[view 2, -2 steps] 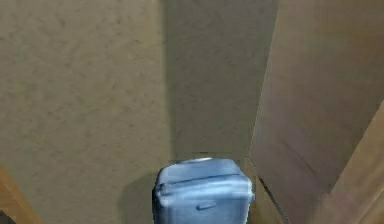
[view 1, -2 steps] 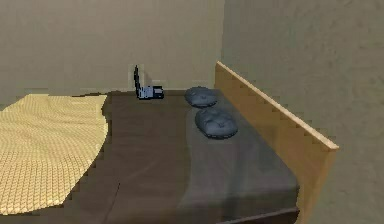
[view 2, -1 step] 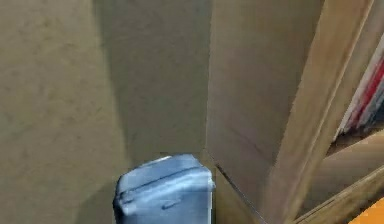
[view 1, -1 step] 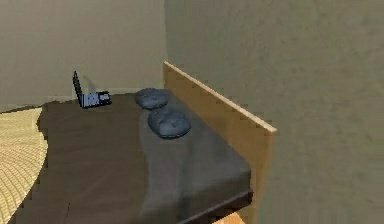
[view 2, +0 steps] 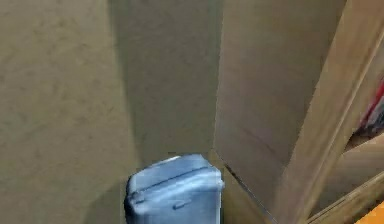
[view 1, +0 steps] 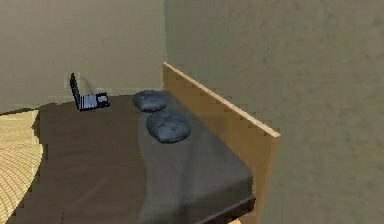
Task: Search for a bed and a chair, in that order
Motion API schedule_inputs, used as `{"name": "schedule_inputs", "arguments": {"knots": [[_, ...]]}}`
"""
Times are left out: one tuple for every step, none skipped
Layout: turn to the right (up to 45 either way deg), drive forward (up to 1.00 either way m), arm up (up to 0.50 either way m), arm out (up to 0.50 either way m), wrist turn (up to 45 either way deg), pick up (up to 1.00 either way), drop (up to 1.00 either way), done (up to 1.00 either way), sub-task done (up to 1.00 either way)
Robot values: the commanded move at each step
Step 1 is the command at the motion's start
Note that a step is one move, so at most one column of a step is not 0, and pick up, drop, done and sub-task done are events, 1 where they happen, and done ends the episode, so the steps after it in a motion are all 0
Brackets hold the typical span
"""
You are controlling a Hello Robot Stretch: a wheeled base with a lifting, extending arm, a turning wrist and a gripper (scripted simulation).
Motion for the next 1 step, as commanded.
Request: {"name": "schedule_inputs", "arguments": {"knots": [[-36.0, 0.0, 0.0, 0.0, 0.0, 0.0, 0.0, 0.0, 0.0]]}}
